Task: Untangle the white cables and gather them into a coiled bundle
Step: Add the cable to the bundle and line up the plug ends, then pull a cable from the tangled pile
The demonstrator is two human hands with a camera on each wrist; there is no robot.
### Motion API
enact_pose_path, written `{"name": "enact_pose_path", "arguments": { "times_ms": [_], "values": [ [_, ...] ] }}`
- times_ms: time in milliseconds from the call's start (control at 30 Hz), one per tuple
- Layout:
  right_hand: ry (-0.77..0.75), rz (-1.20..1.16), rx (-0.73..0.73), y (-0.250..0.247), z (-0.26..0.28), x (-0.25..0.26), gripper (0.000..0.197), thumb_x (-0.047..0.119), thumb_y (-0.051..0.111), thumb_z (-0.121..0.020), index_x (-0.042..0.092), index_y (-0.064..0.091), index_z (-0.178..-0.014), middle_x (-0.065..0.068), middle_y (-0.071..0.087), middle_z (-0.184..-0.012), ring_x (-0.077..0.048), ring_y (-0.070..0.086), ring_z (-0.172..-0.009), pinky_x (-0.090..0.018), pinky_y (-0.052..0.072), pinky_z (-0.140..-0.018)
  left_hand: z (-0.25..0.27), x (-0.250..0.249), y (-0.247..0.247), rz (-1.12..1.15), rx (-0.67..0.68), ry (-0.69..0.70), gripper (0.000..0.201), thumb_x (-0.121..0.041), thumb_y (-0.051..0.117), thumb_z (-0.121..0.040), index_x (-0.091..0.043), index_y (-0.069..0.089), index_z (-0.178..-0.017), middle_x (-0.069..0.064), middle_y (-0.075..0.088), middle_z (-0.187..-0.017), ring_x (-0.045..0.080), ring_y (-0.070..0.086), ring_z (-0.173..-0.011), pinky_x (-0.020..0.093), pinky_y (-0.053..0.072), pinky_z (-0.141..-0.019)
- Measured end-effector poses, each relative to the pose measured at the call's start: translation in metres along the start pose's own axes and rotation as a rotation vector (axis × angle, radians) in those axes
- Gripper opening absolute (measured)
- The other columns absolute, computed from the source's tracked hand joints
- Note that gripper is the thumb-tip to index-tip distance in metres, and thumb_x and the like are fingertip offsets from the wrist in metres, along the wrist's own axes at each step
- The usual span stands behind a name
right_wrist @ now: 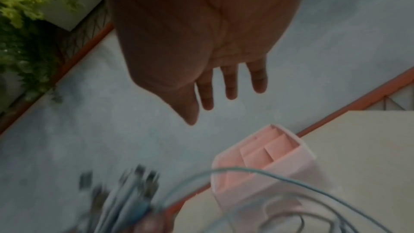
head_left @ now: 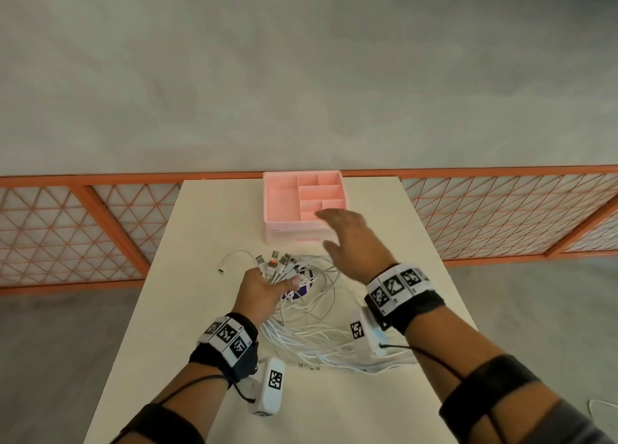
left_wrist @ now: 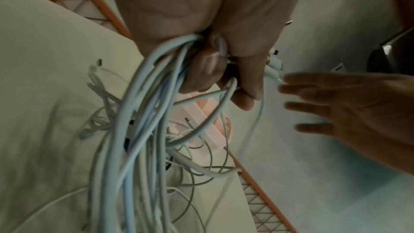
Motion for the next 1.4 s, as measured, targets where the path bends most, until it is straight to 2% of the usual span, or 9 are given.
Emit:
{"name": "enact_pose_path", "arguments": {
  "times_ms": [100, 200, 300, 467, 733, 967, 1100, 1233, 1400],
  "values": [
    [-0.029, 0.029, 0.222, 0.029, 0.002, 0.007, 0.029, 0.030, 0.053, -0.097, 0.025, 0.062, -0.124, 0.002, 0.065, -0.124, -0.022, 0.057, -0.117, -0.045, 0.044, -0.103, 0.003, -0.013, 0.007, 0.020, 0.033, 0.043, 0.012, -0.007, 0.080, -0.080, 0.001, 0.073, -0.086, 0.015, 0.075, -0.076, -0.001, 0.049, -0.036, 0.010, 0.035, -0.040],
    [0.046, -0.148, 0.284, 0.033, 0.001, 0.005, 0.021, 0.024, 0.052, -0.098, 0.014, 0.071, -0.094, 0.003, 0.067, -0.088, -0.015, 0.062, -0.079, -0.031, 0.048, -0.073, 0.003, -0.014, 0.004, 0.016, 0.008, 0.043, 0.010, -0.003, 0.080, -0.080, -0.003, 0.071, -0.085, -0.009, 0.063, -0.051, -0.003, 0.045, -0.033, 0.010, 0.034, -0.038],
    [0.103, -0.308, 0.096, 0.007, -0.008, 0.001, 0.021, 0.016, 0.046, -0.101, 0.013, 0.066, -0.093, 0.010, 0.060, -0.080, -0.004, 0.053, -0.059, -0.015, 0.036, -0.053, 0.003, -0.005, -0.005, -0.044, -0.014, 0.005, 0.012, -0.007, 0.081, -0.080, -0.009, 0.069, -0.079, -0.014, 0.056, -0.043, -0.003, 0.044, -0.032, 0.017, 0.034, -0.042],
    [0.235, -0.446, -0.249, -0.047, -0.023, -0.028, 0.022, 0.008, 0.049, -0.097, 0.011, 0.069, -0.089, 0.010, 0.054, -0.065, -0.003, 0.044, -0.053, -0.017, 0.031, -0.049, -0.001, 0.020, -0.018, -0.048, -0.109, -0.081, 0.026, -0.027, 0.086, -0.077, -0.014, 0.065, -0.068, -0.012, 0.044, -0.041, 0.010, 0.034, -0.035, 0.026, 0.032, -0.051],
    [0.702, -0.549, -0.737, -0.078, 0.016, -0.145, 0.031, 0.011, 0.038, -0.094, 0.017, 0.059, -0.117, -0.012, 0.065, -0.112, -0.032, 0.063, -0.101, -0.044, 0.053, -0.087, -0.009, -0.002, -0.027, 0.254, -0.207, -0.094, 0.014, -0.025, 0.070, -0.091, -0.012, 0.071, -0.088, 0.006, 0.068, -0.080, 0.009, 0.031, -0.043, 0.020, 0.028, -0.039],
    [1.083, -0.296, -0.439, -0.047, 0.065, -0.185, 0.066, 0.018, 0.062, -0.087, 0.011, 0.033, -0.146, -0.019, 0.035, -0.148, -0.041, 0.044, -0.129, -0.052, 0.042, -0.104, -0.004, -0.061, -0.022, 0.535, -0.131, 0.016, 0.018, -0.026, 0.060, -0.099, -0.014, 0.062, -0.084, -0.004, 0.037, -0.054, 0.005, 0.028, -0.039, 0.016, 0.023, -0.036],
    [0.617, -0.531, -0.304, -0.028, 0.043, -0.122, 0.052, 0.040, 0.068, -0.089, 0.017, 0.054, -0.134, -0.004, 0.061, -0.129, -0.021, 0.062, -0.110, -0.038, 0.049, -0.093, 0.001, -0.096, -0.003, 0.588, -0.041, 0.078, 0.022, -0.031, 0.056, -0.100, -0.014, 0.059, -0.087, -0.006, 0.035, -0.053, 0.005, 0.026, -0.040, 0.017, 0.021, -0.037],
    [0.131, -0.794, 0.088, -0.002, 0.025, -0.008, 0.050, 0.040, 0.078, -0.079, 0.025, 0.059, -0.123, 0.008, 0.070, -0.096, -0.007, 0.068, -0.089, -0.029, 0.056, -0.086, 0.002, -0.117, 0.014, 0.603, 0.013, 0.119, 0.024, -0.033, 0.056, -0.100, -0.014, 0.059, -0.086, -0.005, 0.034, -0.054, 0.006, 0.025, -0.042, 0.018, 0.020, -0.039],
    [-0.033, -0.374, 0.252, 0.063, 0.027, 0.033, 0.027, 0.039, 0.063, -0.091, 0.012, 0.062, -0.089, -0.007, 0.065, -0.081, -0.023, 0.061, -0.073, -0.039, 0.050, -0.070, -0.001, -0.116, 0.013, 0.561, -0.012, 0.143, 0.024, -0.033, 0.057, -0.099, -0.015, 0.060, -0.084, -0.005, 0.034, -0.054, 0.006, 0.025, -0.042, 0.018, 0.020, -0.039]
  ]
}}
Point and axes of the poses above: each hand's wrist, its own z-axis away from the middle knuckle, its own y-axis out of the palm, x = y × z, the point moved 4 cm from there along -z, towards the middle knuckle
